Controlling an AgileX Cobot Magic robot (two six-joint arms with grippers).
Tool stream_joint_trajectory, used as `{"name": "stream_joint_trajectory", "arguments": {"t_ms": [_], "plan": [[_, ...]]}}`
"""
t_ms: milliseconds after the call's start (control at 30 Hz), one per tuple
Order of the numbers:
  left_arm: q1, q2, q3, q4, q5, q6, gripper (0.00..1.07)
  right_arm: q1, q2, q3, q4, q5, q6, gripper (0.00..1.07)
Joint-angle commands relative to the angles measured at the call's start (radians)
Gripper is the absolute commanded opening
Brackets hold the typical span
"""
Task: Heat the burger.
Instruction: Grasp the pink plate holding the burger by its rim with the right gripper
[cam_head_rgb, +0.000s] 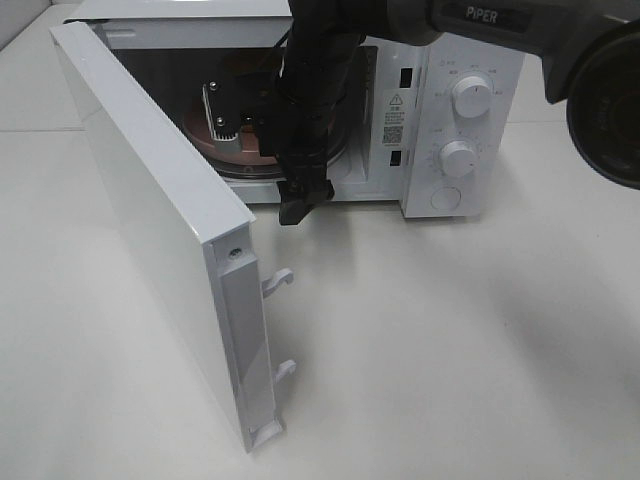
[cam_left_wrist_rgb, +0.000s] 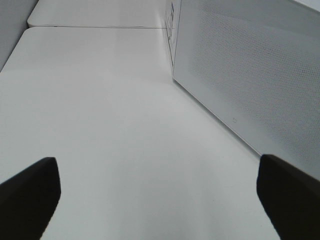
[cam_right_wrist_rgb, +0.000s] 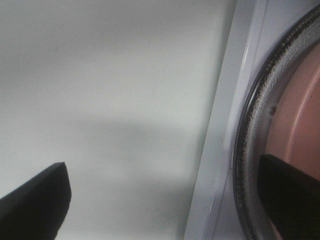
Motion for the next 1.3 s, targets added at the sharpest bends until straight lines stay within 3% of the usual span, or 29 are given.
{"name": "stream_joint_trajectory", "arguments": {"t_ms": [33,1300], "plan": [[0.004,-0.015,0.004,-0.003,-0.013,-0.007,1.00,0.000,-0.001,-0.004,0.005,-0.004,0.007,0.99],[0.004,-0.015,0.004,-0.003,-0.013,-0.007,1.00,0.000,0.065,-0.004,-0.025,-0.226,0.054,0.99]]}}
